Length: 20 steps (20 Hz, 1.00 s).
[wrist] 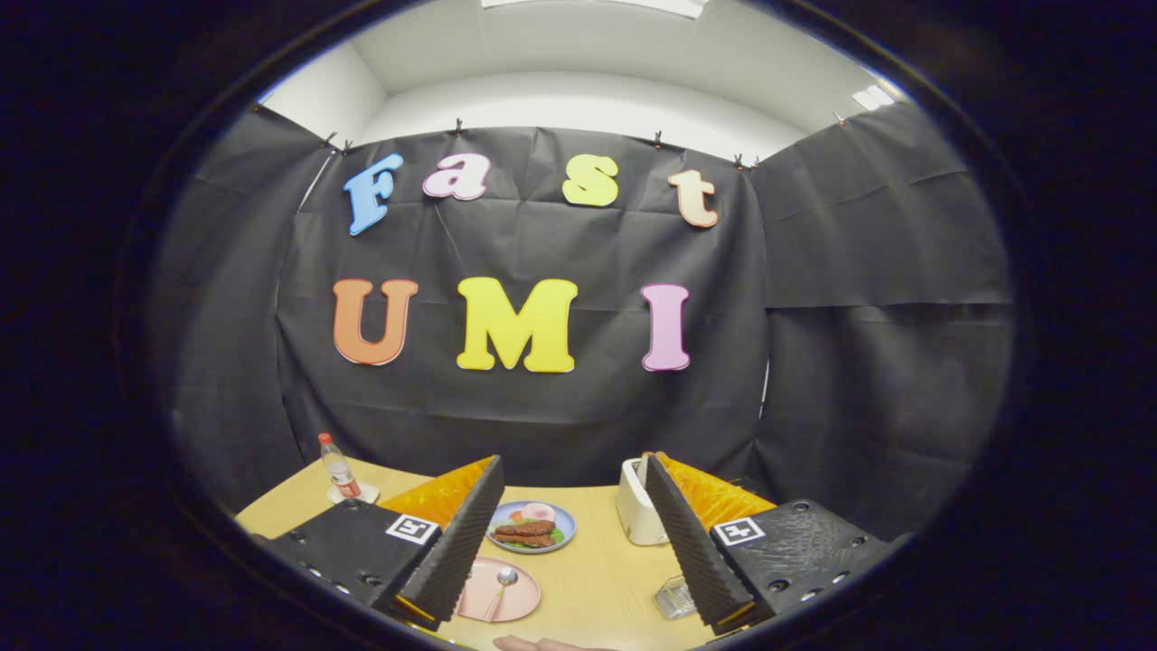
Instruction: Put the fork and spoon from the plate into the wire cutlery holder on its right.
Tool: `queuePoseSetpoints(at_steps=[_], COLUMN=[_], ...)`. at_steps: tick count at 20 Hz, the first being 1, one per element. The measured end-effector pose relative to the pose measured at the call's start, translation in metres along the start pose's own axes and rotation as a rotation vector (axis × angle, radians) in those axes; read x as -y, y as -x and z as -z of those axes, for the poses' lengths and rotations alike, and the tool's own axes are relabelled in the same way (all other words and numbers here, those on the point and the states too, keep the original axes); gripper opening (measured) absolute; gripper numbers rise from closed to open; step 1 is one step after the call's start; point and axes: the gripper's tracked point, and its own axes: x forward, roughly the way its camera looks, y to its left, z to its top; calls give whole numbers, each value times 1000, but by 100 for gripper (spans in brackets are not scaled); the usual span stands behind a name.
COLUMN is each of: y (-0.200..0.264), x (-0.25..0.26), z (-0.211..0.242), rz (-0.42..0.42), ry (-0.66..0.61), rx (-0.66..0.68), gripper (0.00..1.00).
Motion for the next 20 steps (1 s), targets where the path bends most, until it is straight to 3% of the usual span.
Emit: queuePoseSetpoints(at_steps=[8, 15, 20], y=[-23, -37, -44], x=[-7, -13, -52], z=[21, 76, 144], rz=[-127, -99, -95], ry=[-8, 12, 17], rx=[-28, -127, -239], gripper=[95, 95, 95])
